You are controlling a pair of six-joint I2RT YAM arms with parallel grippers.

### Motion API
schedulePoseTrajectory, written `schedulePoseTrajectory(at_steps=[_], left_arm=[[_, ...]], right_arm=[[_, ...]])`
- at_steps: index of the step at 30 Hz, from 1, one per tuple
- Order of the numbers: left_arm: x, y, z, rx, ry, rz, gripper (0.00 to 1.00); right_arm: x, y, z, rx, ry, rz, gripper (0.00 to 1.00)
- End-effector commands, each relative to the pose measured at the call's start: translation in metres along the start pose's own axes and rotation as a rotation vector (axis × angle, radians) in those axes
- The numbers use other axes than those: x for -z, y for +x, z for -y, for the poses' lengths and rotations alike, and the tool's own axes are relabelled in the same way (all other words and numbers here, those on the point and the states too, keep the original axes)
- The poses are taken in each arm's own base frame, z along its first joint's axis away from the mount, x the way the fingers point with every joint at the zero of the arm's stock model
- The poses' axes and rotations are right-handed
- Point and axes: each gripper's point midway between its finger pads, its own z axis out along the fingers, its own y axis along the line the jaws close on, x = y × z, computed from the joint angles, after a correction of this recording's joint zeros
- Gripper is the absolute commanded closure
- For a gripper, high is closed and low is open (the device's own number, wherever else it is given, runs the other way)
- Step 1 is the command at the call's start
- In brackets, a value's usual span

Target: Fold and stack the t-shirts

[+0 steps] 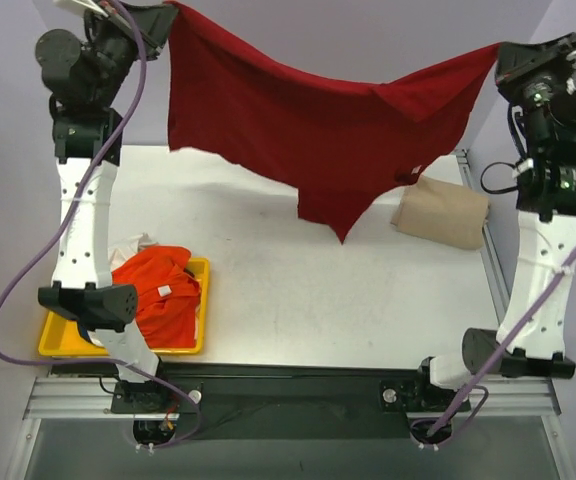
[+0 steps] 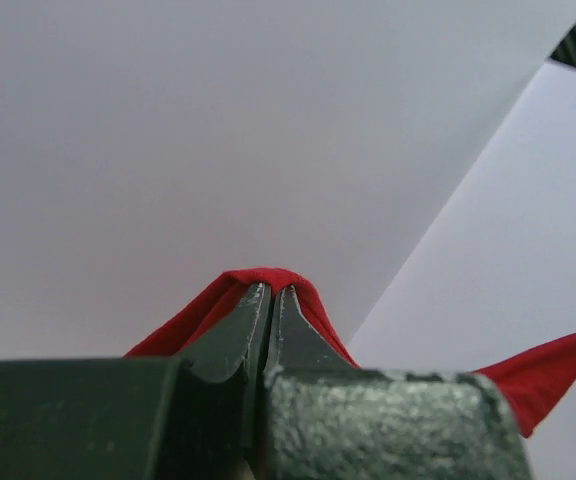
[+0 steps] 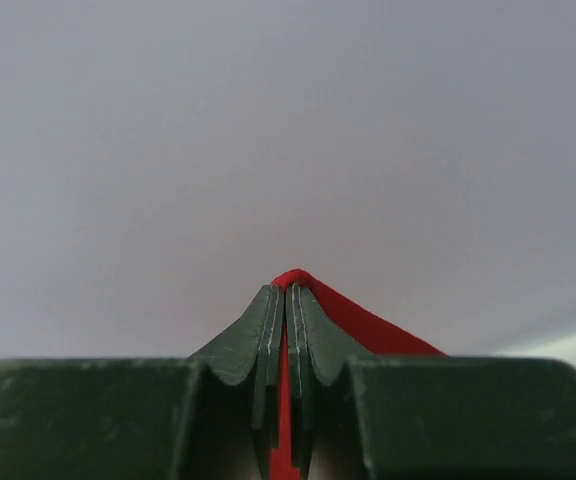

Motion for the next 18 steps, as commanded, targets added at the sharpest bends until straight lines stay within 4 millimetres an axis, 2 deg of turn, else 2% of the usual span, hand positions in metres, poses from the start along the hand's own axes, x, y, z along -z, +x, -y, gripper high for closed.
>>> schedulePoseTrajectory(at_steps=[1, 5, 8, 10, 13, 14, 16, 17, 18], left_arm=[[0.041, -0.086, 0.084, -0.100, 0.182, 0.253, 1.00], [0.068, -0.108, 0.100, -0.135, 0.168, 0.334, 1.00], [0.076, -0.114, 0.102, -0.162, 0.157, 0.366, 1.00], [0.073, -0.110, 0.096, -0.174, 0.149, 0.362, 1.00], [0.052, -0.083, 0.063, -0.126, 0.094, 0.291, 1.00], [0.041, -0.064, 0.049, -0.088, 0.085, 0.236, 1.00], [0.029, -0.043, 0.032, -0.062, 0.073, 0.177, 1.00], [0.019, -0.020, 0.016, -0.029, 0.067, 0.111, 1.00], [0.014, -0.008, 0.010, -0.021, 0.069, 0.079, 1.00]], right_arm=[[0.046, -0.083, -0.050, 0.029, -0.143, 0.288, 1.00], [0.078, -0.112, -0.062, 0.050, -0.164, 0.382, 1.00], [0.087, -0.122, -0.069, 0.058, -0.184, 0.421, 1.00], [0.081, -0.117, -0.065, 0.070, -0.174, 0.411, 1.00], [0.056, -0.095, -0.048, 0.093, -0.127, 0.348, 1.00], [0.040, -0.079, -0.036, 0.100, -0.090, 0.294, 1.00], [0.024, -0.060, -0.023, 0.111, -0.058, 0.239, 1.00], [0.009, -0.045, -0.013, 0.123, -0.039, 0.197, 1.00], [0.003, -0.033, -0.006, 0.129, -0.024, 0.160, 1.00]])
